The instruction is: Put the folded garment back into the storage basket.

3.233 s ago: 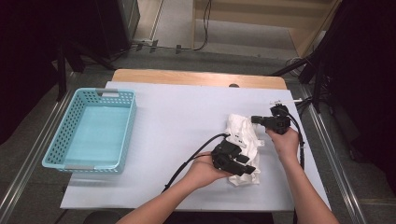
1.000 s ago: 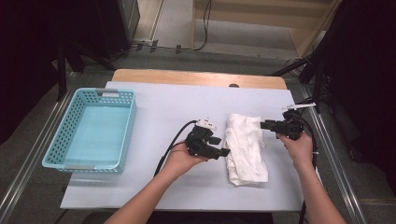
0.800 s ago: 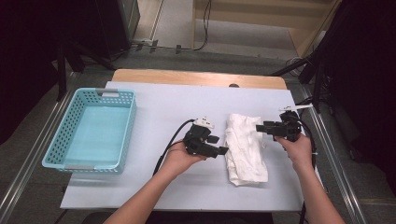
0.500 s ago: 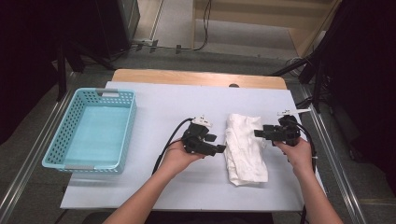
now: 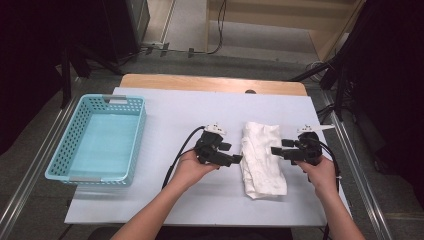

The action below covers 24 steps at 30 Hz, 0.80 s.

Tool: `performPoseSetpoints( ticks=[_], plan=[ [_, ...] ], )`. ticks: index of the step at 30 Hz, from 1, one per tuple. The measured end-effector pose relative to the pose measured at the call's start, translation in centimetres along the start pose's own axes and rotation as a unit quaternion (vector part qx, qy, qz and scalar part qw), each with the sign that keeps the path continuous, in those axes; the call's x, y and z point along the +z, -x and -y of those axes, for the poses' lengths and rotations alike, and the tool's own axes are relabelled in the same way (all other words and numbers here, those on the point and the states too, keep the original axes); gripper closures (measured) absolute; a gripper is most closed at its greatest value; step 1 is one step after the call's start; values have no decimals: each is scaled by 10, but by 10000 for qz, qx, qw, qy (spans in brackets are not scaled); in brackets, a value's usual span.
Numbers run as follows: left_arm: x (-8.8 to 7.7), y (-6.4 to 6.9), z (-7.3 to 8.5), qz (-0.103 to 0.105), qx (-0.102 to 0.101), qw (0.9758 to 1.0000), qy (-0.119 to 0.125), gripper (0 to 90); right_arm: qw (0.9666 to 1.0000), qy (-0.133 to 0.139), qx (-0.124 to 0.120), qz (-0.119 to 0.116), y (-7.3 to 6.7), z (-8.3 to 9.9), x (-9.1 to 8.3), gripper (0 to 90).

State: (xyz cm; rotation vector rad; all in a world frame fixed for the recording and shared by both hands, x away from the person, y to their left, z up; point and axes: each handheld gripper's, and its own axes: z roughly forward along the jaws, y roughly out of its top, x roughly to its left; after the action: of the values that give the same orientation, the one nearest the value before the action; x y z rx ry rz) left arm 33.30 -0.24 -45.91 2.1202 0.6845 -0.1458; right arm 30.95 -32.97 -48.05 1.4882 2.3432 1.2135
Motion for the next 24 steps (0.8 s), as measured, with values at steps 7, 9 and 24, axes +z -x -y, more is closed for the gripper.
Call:
performPoseSetpoints(
  ticks=[7,9,24],
  plan=[
    [8,2,1,8,-34,10000,-82,280,9999,31,-19,111,-11,13,-7,267],
    [10,2,1,-18,-19,10000,-75,272,9999,40,-33,109,-13,16,-9,267],
    [26,1,3,-252,-39,9996,-79,169,9997,-72,-195,106,-31,40,-15,266]
  ],
)
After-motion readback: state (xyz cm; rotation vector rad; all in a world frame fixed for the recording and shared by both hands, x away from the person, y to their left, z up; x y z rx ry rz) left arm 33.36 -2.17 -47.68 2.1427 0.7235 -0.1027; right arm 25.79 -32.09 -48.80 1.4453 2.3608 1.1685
